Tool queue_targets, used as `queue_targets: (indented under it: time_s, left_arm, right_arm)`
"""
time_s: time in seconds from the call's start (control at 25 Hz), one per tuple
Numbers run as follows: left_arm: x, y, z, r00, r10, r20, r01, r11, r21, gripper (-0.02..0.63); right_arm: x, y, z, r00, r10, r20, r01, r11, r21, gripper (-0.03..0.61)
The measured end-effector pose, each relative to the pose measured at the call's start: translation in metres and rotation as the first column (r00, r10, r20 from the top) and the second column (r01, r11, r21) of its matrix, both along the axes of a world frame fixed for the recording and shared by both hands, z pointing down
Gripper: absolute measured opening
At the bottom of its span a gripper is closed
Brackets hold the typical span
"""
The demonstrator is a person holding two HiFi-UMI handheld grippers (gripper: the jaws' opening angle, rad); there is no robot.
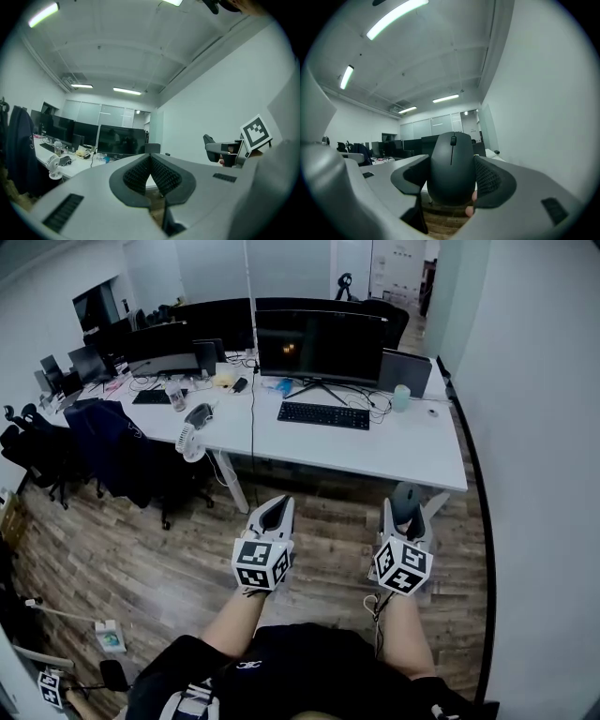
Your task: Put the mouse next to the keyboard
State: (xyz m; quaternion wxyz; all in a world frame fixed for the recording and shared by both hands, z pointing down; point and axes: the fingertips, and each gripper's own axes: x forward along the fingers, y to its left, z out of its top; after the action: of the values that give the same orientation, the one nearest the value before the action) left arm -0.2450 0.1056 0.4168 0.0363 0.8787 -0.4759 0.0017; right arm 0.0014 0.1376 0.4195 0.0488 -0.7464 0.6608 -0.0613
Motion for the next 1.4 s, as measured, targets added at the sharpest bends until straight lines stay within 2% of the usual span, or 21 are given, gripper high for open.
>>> queue_targets:
  time_s: [0.4, 0.72, 1.08, 1.4]
  left_arm:
    - [0.049, -0.004, 0.006, 0.999, 0.029, -0.013, -0.029, 1.000, -0.003, 0.017]
    - [0.084, -0.032, 0.010, 0.997, 0.072, -0.014, -0.072, 0.997, 0.007, 0.017]
    - [0.124, -0.106, 0.029, 0.994, 0.110, -0.024, -0.110, 0.994, 0.008, 0.017]
    - [0.166, -0.208, 0.047, 0.990, 0.140, -0.027, -0.141, 0.990, -0.022, 0.017]
  right_arm:
    - [0.036, -0.003, -0.001, 1.000, -0.008, -0.028, 0.008, 1.000, 0.011, 0.308]
    - [0.062, -0.028, 0.008, 1.000, 0.013, -0.028, -0.013, 1.000, -0.001, 0.308]
    - [0.093, -0.097, 0.029, 0.999, 0.030, -0.038, -0.031, 0.999, -0.016, 0.308]
    - [0.129, -0.192, 0.044, 0.997, 0.052, -0.051, -0.054, 0.998, -0.042, 0.308]
